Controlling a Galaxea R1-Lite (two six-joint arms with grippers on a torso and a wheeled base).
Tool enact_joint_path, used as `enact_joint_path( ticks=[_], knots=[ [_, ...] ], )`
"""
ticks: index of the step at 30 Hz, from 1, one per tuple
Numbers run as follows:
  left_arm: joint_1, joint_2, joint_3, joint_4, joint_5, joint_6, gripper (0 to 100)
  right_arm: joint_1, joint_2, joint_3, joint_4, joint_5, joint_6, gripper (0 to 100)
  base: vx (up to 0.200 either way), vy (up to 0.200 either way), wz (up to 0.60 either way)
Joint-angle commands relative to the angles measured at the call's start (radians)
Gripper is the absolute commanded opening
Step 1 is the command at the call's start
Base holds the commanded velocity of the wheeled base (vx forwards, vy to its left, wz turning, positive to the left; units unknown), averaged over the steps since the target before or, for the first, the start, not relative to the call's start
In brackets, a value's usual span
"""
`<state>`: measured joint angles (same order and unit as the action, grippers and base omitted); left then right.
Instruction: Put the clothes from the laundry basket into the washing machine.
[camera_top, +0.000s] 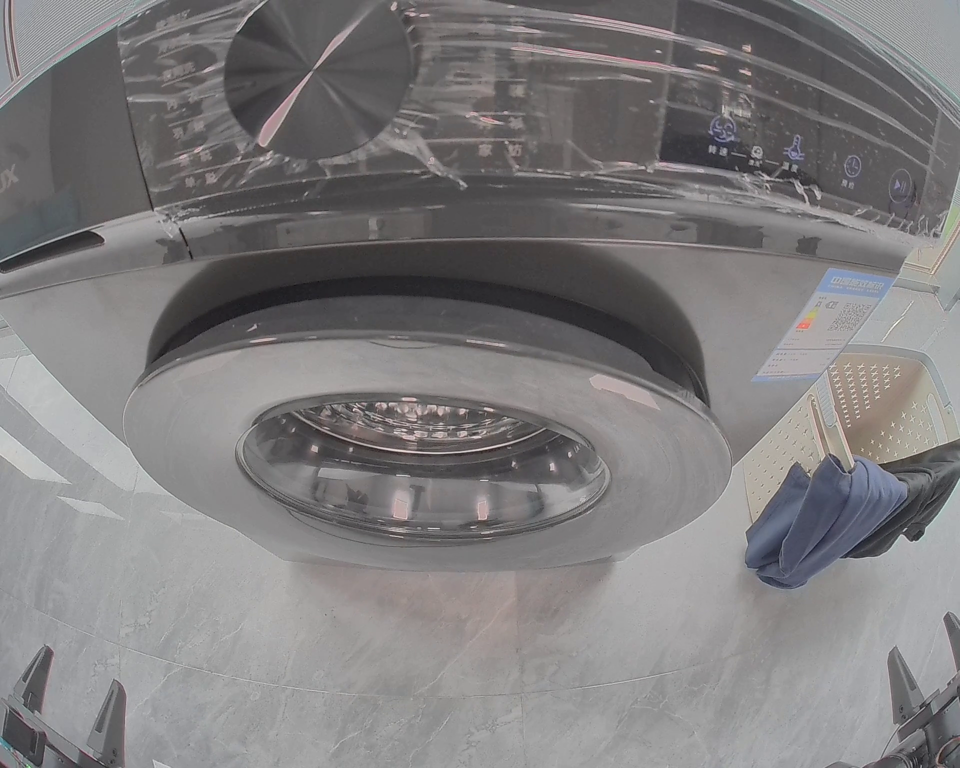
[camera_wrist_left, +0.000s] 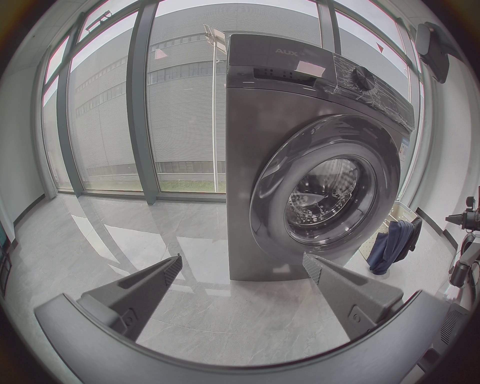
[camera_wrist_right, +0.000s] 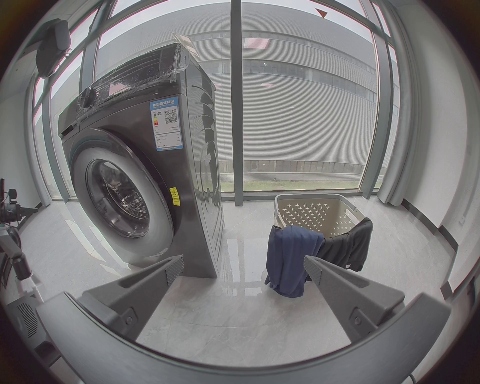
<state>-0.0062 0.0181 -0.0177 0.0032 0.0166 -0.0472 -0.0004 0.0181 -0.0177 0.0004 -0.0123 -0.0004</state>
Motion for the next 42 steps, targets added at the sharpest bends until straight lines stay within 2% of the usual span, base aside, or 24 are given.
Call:
enact_joint_path(
  ticks=[1,7,22,28,31,32,33,34,35,37,38,39,42],
  knots=[
    [0.000,-0.018,0.016,0.000,0.000,0.000,100,0.000,-0.007,0.016,0.000,0.000,0.000,100,0.000,0.200,0.00],
    [0.000,-0.018,0.016,0.000,0.000,0.000,100,0.000,-0.007,0.016,0.000,0.000,0.000,100,0.000,0.200,0.00],
    [0.000,-0.018,0.016,0.000,0.000,0.000,100,-0.004,-0.006,0.016,0.001,-0.008,-0.001,100,0.000,0.000,0.00],
    [0.000,-0.018,0.016,0.000,0.000,0.000,100,-0.006,-0.009,0.016,0.003,-0.008,0.005,100,0.200,0.000,0.00],
    [0.000,-0.018,0.016,0.000,0.000,0.000,100,-0.004,-0.007,0.010,-0.011,-0.003,0.000,100,0.000,0.000,0.00],
    [0.000,-0.018,0.016,0.000,0.000,0.000,100,-0.003,-0.018,-0.021,-0.036,-0.001,0.002,100,0.000,0.000,0.00],
    [0.000,-0.018,0.016,0.000,0.000,0.000,100,0.000,-0.001,-0.114,-0.050,0.000,0.003,100,0.000,0.000,0.00],
    [0.000,-0.018,0.016,0.000,0.000,0.000,100,0.002,0.034,-0.162,-0.043,0.002,0.005,100,0.000,0.000,0.00],
    [0.000,-0.018,0.016,0.000,0.000,0.000,100,0.003,0.065,-0.176,-0.036,0.006,0.005,100,0.000,0.000,0.00],
    [0.000,-0.018,0.016,0.000,0.000,0.000,100,0.008,0.111,-0.177,-0.016,0.035,0.008,100,0.000,0.000,0.00],
    [0.000,-0.018,0.016,0.000,0.000,0.000,100,0.013,0.158,-0.166,0.001,0.095,0.014,100,0.000,0.000,0.00],
    [0.000,-0.018,0.016,0.000,0.000,0.000,100,0.014,0.209,-0.157,-0.008,0.134,0.027,100,0.000,0.000,0.00],
    [0.000,-0.018,0.016,0.000,0.000,0.000,100,0.010,0.376,-0.163,-0.069,0.196,0.056,100,0.000,0.000,0.00]
  ],
)
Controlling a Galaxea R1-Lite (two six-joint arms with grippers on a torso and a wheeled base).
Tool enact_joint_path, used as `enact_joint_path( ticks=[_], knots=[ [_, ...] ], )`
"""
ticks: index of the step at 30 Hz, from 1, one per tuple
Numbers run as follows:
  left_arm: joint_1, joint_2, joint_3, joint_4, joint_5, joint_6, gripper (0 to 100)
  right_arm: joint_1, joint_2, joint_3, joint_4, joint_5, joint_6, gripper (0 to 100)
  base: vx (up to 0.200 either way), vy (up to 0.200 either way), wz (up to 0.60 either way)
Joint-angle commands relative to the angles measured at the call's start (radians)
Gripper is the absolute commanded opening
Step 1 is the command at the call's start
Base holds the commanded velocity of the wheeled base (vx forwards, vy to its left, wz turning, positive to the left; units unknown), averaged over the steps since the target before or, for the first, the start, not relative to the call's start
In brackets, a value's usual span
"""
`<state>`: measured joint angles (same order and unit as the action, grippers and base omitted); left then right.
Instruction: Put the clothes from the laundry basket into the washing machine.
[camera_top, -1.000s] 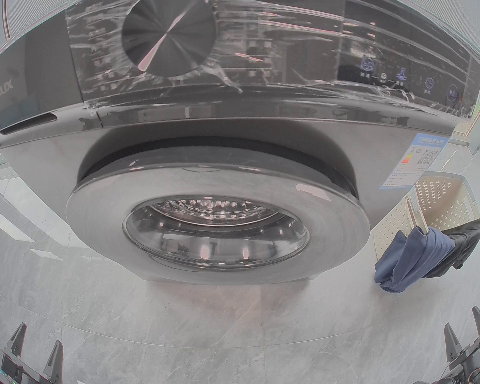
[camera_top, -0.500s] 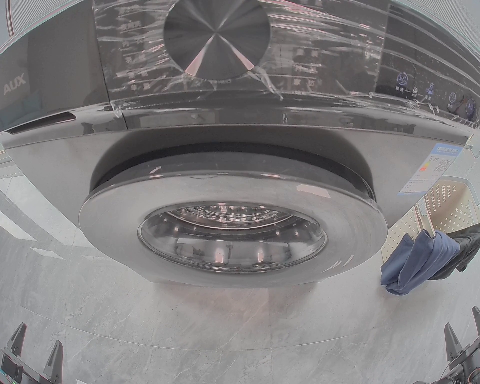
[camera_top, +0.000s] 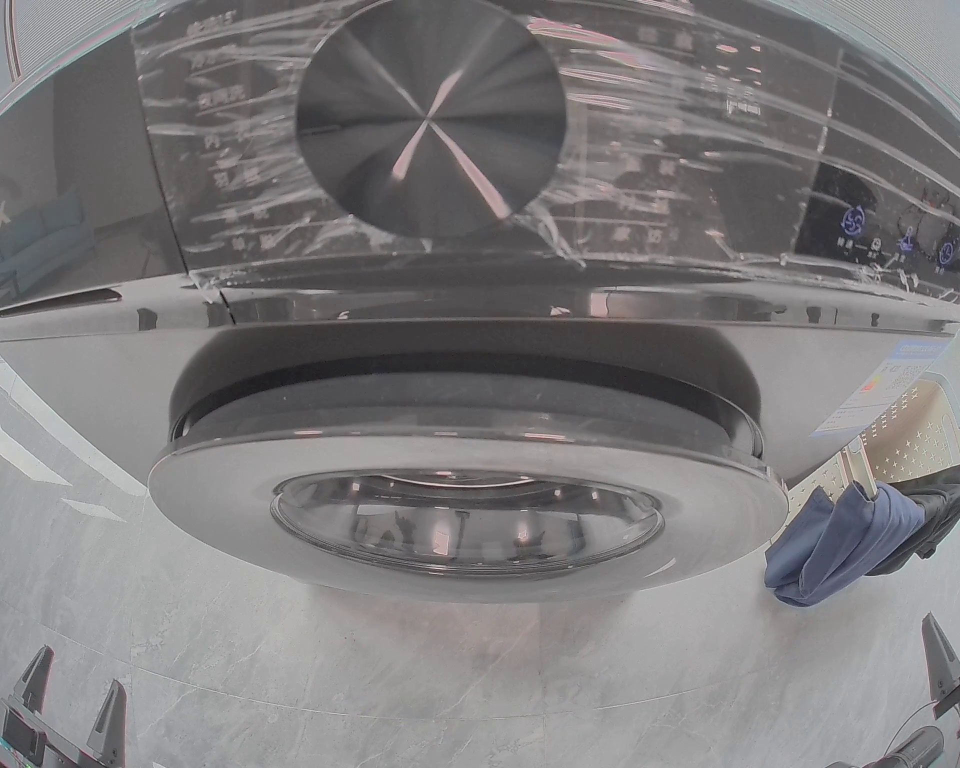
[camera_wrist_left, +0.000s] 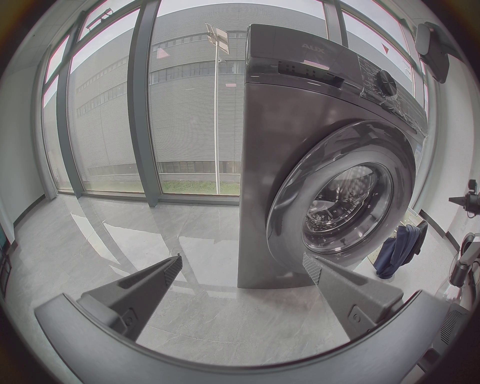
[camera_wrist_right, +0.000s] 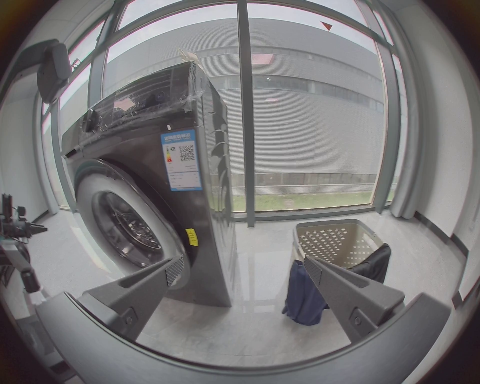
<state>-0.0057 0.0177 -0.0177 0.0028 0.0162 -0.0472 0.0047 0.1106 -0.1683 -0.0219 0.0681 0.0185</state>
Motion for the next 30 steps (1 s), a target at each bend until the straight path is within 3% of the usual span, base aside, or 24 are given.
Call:
enact_joint_path(
  ticks=[1,4,5,6,7,8,11,13,14,15,17,22,24,30],
  knots=[
    [0.000,-0.018,0.016,0.000,0.001,0.000,100,0.008,0.343,-0.017,-0.095,0.119,0.037,100,0.000,0.000,0.00],
    [0.000,-0.018,0.016,0.000,0.001,0.000,100,0.037,0.566,-0.025,-0.308,0.121,0.040,100,0.000,0.000,0.00],
    [0.000,-0.018,0.016,-0.001,0.001,0.000,100,0.077,0.633,-0.023,-0.386,0.119,0.040,100,0.000,0.000,0.00],
    [0.000,-0.018,0.016,-0.001,0.001,0.000,100,0.077,0.633,-0.023,-0.386,0.119,0.040,100,0.000,0.000,0.00],
    [0.000,-0.018,0.016,0.000,0.001,0.000,100,0.181,0.733,-0.017,-0.506,0.105,0.041,100,0.000,0.000,0.00],
    [0.000,-0.018,0.016,0.000,0.001,0.000,100,0.241,0.770,-0.014,-0.543,0.081,0.043,100,0.000,0.000,0.00],
    [0.000,-0.018,0.016,0.000,0.001,0.000,100,0.400,0.842,-0.014,-0.573,-0.047,0.054,100,0.000,0.000,0.00],
    [0.000,-0.018,0.016,0.000,0.002,0.000,100,0.495,0.865,-0.023,-0.576,-0.093,0.084,100,0.000,0.000,0.00],
    [0.000,-0.018,0.016,0.000,0.001,0.000,100,0.525,0.876,-0.028,-0.576,-0.094,0.107,100,0.000,0.000,0.00],
    [0.000,-0.018,0.016,0.000,0.001,0.000,100,0.525,0.876,-0.028,-0.576,-0.094,0.107,100,0.000,0.000,0.00],
    [0.000,-0.018,0.016,0.000,0.001,0.000,100,0.554,0.922,-0.051,-0.582,-0.093,0.152,100,0.000,0.000,0.00],
    [0.000,-0.018,0.016,0.000,0.001,0.000,100,0.572,0.975,-0.065,-0.610,-0.093,0.159,100,0.000,0.000,0.00],
    [0.000,-0.018,0.016,0.000,0.001,-0.002,100,0.606,1.015,-0.065,-0.655,-0.091,0.159,100,0.000,0.000,0.00],
    [0.000,-0.018,0.016,0.000,0.001,-0.002,100,0.614,1.149,-0.062,-0.825,-0.091,0.159,100,0.000,0.000,0.00]
  ],
)
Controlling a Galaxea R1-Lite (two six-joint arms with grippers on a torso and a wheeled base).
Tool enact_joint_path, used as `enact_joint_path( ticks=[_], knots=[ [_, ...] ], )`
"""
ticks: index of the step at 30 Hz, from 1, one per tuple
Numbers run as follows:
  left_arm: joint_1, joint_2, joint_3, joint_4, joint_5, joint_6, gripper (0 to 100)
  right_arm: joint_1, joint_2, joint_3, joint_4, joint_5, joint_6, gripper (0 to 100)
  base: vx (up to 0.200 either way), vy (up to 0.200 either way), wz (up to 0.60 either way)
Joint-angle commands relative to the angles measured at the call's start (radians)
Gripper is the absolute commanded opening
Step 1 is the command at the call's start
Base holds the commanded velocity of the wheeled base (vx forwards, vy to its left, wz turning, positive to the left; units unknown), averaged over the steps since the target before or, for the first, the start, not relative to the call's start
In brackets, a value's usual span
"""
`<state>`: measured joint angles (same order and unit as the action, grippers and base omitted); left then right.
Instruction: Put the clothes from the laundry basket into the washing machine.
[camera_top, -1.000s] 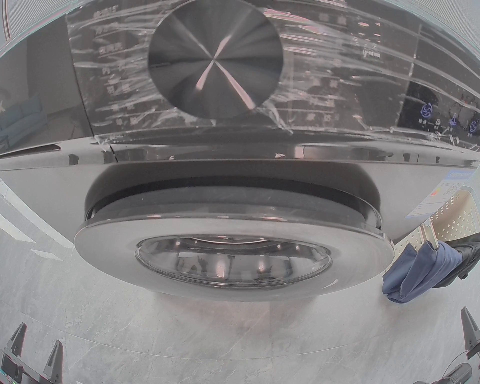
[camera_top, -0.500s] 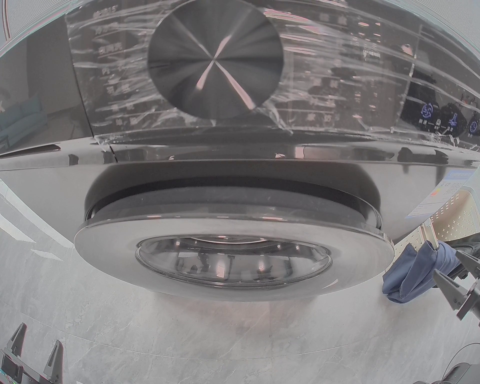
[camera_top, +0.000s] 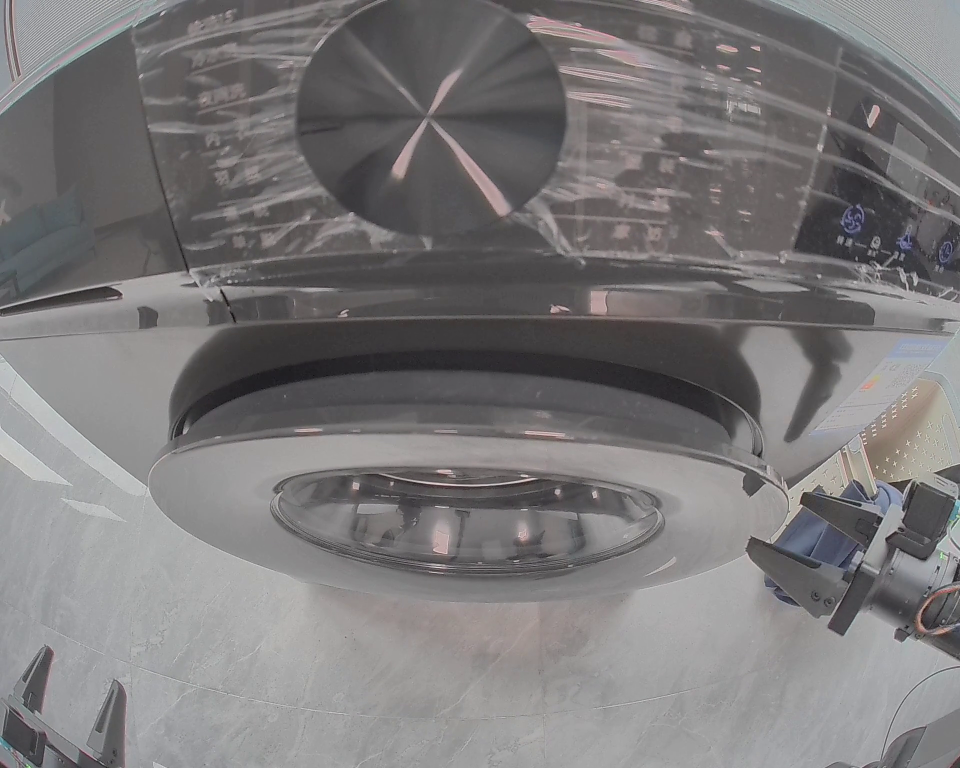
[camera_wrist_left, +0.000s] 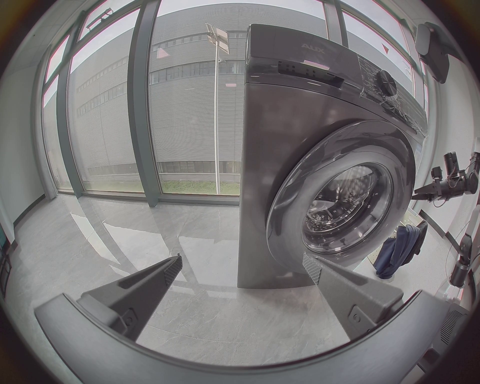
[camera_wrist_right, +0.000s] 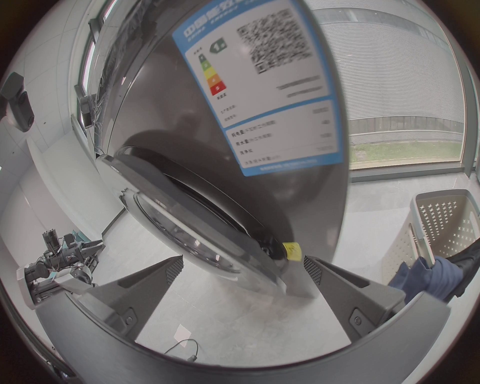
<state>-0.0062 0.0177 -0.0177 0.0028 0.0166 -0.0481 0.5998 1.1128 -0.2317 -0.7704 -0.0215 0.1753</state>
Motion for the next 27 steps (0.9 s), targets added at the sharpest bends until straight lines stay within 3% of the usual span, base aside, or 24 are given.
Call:
enact_joint_path(
  ticks=[1,6,11,16,22,27],
  knots=[
    [0.000,-0.018,0.016,0.000,0.000,-0.001,100,0.023,0.171,0.003,-0.110,-0.003,0.003,100,0.000,0.000,0.00],
    [0.000,-0.018,0.016,0.000,0.000,-0.001,100,0.049,0.229,0.014,-0.205,-0.005,0.001,100,0.000,0.000,0.00],
    [0.000,-0.018,0.016,0.000,0.000,-0.001,100,0.054,0.229,0.023,-0.208,0.000,-0.004,100,0.000,0.000,0.00],
    [0.000,-0.018,0.016,0.000,0.000,0.001,100,0.058,0.219,0.063,-0.207,0.049,-0.010,100,0.000,0.000,0.00],
    [0.000,-0.018,0.016,0.000,0.000,-0.001,100,0.046,0.216,0.080,-0.207,0.075,-0.017,100,-0.200,0.000,0.00],
    [0.000,-0.018,0.016,0.000,0.000,-0.001,100,0.037,0.228,0.051,-0.208,0.071,-0.016,100,0.000,0.000,0.00]
  ],
)
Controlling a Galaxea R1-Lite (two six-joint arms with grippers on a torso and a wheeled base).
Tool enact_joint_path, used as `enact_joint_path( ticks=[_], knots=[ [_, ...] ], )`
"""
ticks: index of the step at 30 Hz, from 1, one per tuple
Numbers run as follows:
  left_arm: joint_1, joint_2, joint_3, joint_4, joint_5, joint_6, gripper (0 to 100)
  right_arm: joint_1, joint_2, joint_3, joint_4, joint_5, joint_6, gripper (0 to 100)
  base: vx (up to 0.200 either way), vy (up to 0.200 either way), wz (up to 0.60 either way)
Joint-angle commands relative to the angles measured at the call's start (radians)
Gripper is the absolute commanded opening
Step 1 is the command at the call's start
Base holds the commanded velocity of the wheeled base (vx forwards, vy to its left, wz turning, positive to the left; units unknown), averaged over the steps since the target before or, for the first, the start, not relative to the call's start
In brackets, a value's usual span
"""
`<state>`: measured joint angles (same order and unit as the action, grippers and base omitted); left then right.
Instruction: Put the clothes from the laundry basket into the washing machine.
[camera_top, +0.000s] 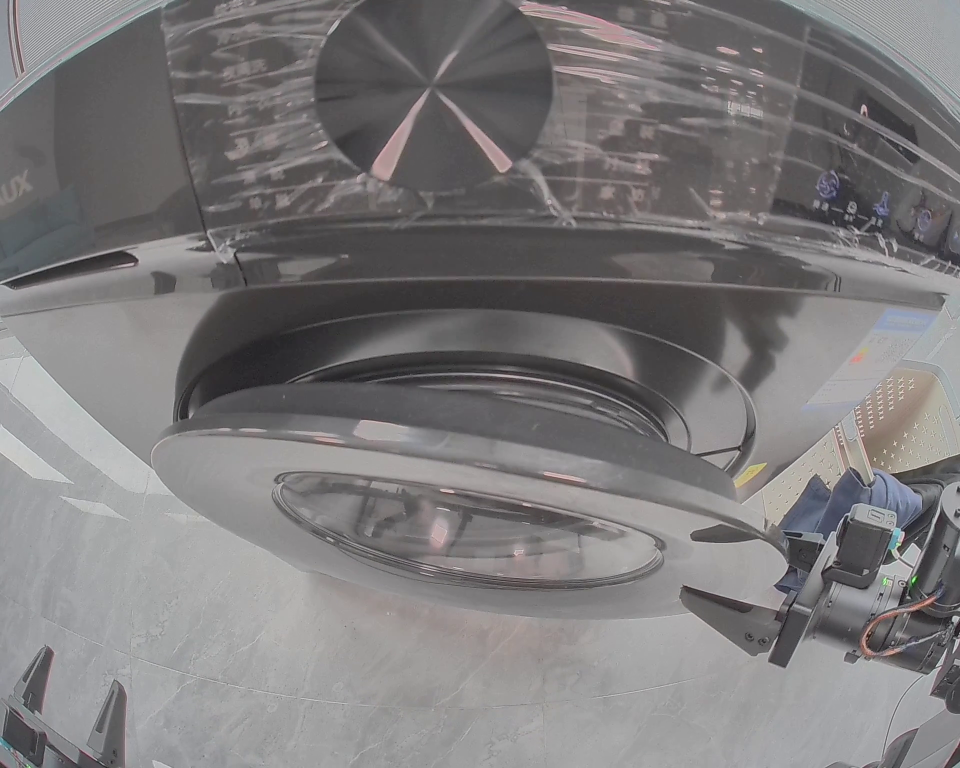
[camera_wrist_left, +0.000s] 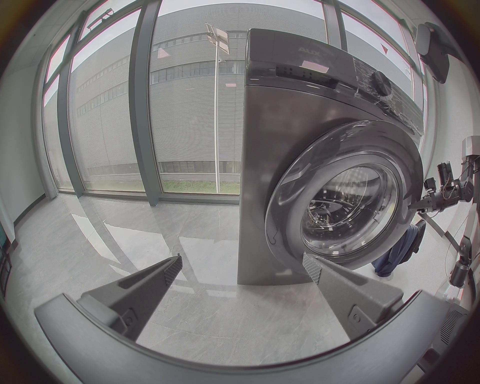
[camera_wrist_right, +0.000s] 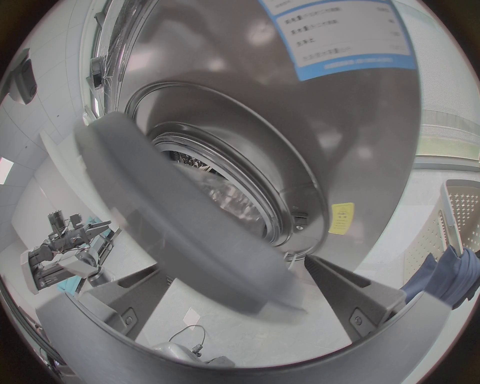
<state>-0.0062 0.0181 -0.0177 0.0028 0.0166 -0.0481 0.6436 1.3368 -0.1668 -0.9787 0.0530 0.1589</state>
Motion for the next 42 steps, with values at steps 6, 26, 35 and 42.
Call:
enact_joint_path(
  ticks=[6,26,35,42],
  knots=[
    [0.000,-0.018,0.016,0.000,0.000,-0.001,100,0.001,0.008,-0.003,0.002,-0.001,-0.001,100,-0.067,0.000,0.00],
    [0.000,-0.018,0.016,0.000,0.000,-0.001,100,-0.039,0.044,-0.040,-0.001,-0.001,0.001,100,-0.050,0.000,0.00],
    [0.000,-0.018,0.016,0.000,0.000,-0.001,100,0.019,0.062,0.007,0.000,0.004,0.002,100,-0.111,0.000,0.00],
    [0.000,-0.018,0.016,0.000,0.000,-0.001,100,0.007,0.061,0.000,-0.001,-0.001,0.002,100,0.000,0.000,0.00]
  ],
)
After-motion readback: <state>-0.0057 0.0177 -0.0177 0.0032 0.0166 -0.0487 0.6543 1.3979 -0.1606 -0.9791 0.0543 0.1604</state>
